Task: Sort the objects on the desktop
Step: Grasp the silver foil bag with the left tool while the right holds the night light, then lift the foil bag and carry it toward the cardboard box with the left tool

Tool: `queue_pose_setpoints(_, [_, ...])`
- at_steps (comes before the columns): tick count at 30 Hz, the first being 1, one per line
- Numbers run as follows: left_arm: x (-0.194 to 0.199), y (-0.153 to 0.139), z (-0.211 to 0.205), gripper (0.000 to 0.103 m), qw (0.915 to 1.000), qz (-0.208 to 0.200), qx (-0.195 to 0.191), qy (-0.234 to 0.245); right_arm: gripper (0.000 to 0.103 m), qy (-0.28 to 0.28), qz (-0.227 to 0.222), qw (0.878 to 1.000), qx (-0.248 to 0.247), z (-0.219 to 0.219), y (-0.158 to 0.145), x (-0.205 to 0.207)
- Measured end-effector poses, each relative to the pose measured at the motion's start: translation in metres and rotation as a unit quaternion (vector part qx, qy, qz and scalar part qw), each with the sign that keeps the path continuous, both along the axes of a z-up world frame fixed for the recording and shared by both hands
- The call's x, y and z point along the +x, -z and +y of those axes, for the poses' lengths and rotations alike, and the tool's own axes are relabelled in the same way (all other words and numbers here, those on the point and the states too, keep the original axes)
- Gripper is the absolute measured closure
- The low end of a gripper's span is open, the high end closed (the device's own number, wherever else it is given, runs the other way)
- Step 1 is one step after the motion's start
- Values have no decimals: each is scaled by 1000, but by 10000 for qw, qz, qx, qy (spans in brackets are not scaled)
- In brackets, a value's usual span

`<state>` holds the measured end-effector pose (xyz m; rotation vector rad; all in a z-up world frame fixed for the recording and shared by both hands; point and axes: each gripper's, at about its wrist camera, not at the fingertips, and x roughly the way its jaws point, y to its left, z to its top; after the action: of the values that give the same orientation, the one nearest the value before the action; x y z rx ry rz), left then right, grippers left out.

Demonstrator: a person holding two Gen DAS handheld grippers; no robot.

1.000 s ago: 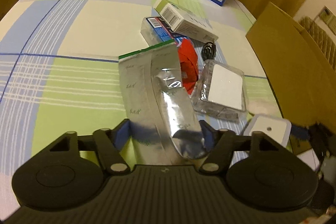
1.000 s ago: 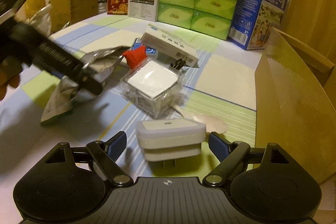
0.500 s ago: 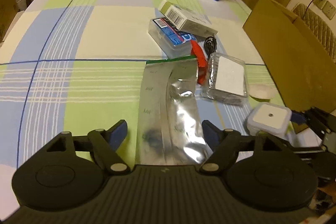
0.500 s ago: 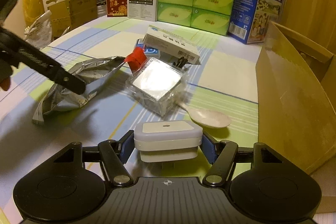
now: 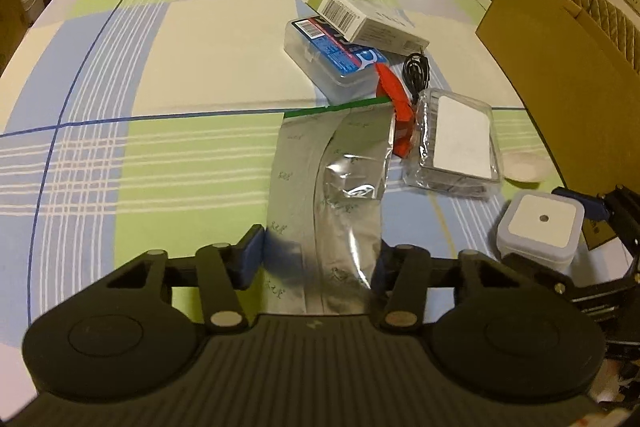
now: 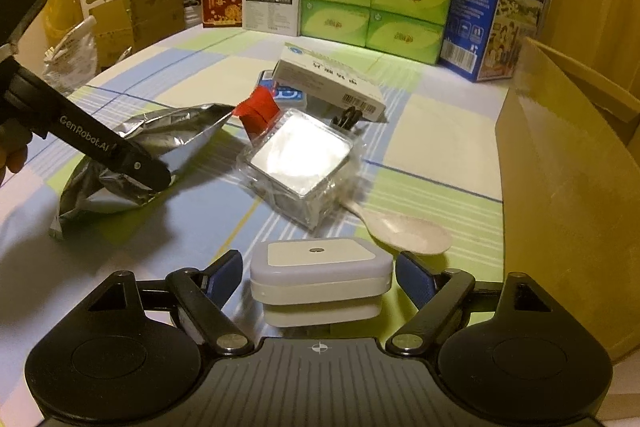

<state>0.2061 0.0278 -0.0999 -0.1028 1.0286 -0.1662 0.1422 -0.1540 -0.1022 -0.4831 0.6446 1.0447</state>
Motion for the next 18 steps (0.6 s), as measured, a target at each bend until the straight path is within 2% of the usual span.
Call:
queue_pose_setpoints(3, [-2,-1,-4,63,9999,-16,146,46,24,19,-15,10000,-2,2,1,0])
queue_pose_setpoints(4, [-3,-1,-4,66,9998,-21,174,27,34,36,-1,10000,-11,2,1,0])
queue_pose_setpoints(5, [-4,-3,-4,69,9999,-34,167,18,38,52,16,10000,-8,3,0,1])
queue_pose_setpoints(7, [-7,-5,-3,71,9999,-47,124,-10,41,70,36,10000,5,3,0,1])
queue_pose_setpoints(18, [-20,-18,-2,73,9997,-149,168,-121,41,156,-86,9998,133,-6,-13,-6])
